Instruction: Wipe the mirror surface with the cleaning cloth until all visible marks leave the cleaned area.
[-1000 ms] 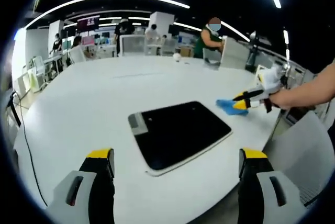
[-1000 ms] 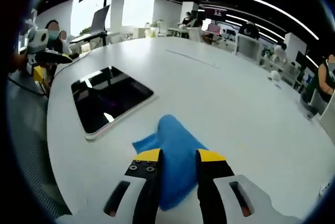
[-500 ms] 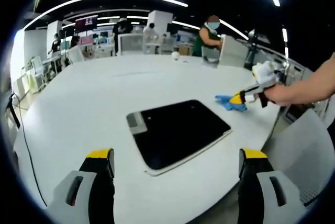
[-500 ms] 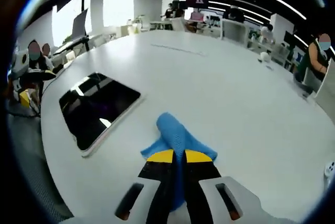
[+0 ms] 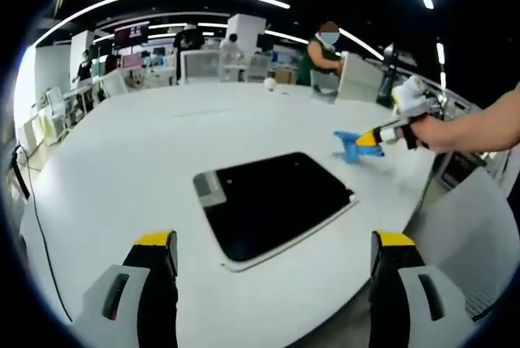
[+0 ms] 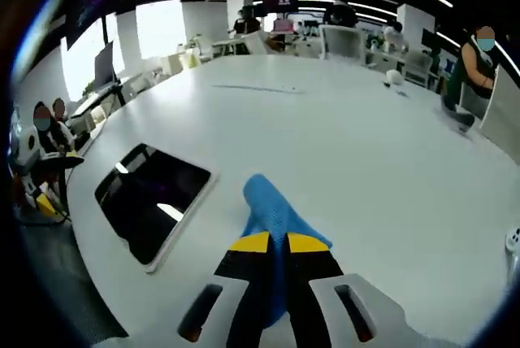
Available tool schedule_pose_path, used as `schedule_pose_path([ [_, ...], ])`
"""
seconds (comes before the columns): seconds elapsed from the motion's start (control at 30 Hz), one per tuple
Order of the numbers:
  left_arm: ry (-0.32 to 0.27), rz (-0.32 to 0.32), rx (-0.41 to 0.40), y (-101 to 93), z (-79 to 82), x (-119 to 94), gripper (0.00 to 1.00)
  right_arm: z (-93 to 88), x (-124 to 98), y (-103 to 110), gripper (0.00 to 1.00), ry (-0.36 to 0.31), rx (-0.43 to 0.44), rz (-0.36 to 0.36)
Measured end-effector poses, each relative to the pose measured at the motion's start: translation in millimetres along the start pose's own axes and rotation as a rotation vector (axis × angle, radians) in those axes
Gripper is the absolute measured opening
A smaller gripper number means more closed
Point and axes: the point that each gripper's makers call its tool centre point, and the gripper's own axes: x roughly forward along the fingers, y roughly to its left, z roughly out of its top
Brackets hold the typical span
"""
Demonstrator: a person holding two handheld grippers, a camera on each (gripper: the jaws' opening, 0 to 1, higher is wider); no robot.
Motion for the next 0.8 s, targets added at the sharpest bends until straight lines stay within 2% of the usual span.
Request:
schedule_pose_path([
  [0.37, 0.006, -0.004, 0.003, -0.9, -1.9, -2, 0.99, 6.9, 3, 2, 0.01, 0.008, 0.018, -0.008],
  [0.8, -0.001, 0.009, -0.008, 1.6, -2.1, -3, 0.99, 7.8, 15, 21, 0.00, 0.055, 0.065, 0.022],
])
